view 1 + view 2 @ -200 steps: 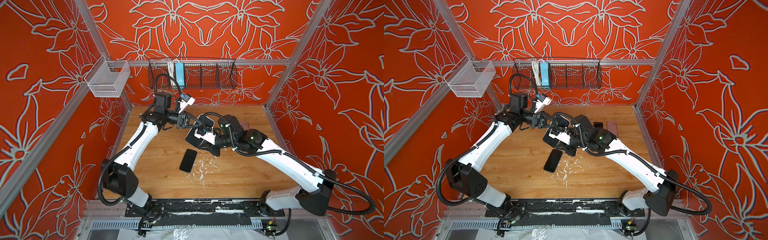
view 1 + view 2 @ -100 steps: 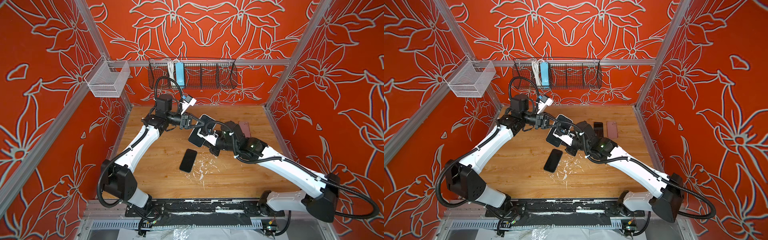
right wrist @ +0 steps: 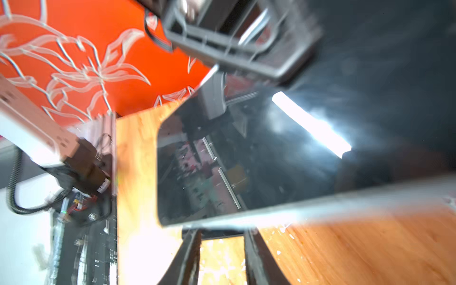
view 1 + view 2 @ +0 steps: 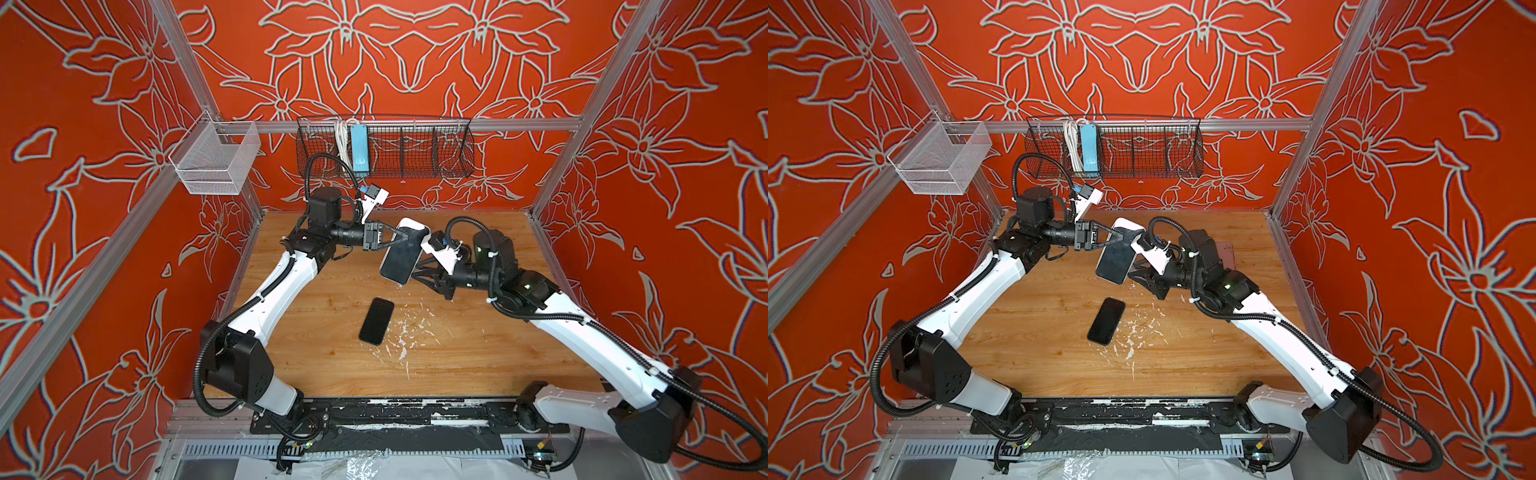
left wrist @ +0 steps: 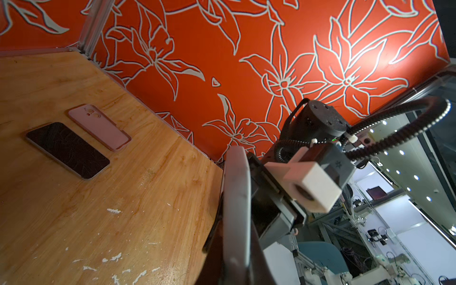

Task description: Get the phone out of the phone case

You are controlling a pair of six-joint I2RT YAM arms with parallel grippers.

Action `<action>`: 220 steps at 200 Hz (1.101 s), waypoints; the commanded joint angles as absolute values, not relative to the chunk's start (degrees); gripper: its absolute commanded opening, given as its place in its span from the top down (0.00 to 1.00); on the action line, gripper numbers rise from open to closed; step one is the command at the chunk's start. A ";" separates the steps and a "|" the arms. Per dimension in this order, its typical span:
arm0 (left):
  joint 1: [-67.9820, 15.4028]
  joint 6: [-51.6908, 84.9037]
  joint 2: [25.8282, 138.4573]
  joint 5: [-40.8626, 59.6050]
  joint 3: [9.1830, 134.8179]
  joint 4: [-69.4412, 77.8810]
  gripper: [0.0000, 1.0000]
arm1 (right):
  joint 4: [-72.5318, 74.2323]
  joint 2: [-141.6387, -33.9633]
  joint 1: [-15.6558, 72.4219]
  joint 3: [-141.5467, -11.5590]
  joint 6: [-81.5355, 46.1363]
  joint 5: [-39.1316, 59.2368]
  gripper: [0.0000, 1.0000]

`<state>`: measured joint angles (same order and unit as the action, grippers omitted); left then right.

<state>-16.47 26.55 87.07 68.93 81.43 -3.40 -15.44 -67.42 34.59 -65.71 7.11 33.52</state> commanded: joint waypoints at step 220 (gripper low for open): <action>-19.95 80.35 88.56 22.89 53.51 58.91 1.00 | 29.97 -58.66 21.43 -35.03 -53.40 34.91 0.04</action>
<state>-18.28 78.37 91.00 25.47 54.11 51.18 21.76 -57.43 21.63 -37.58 -46.19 39.70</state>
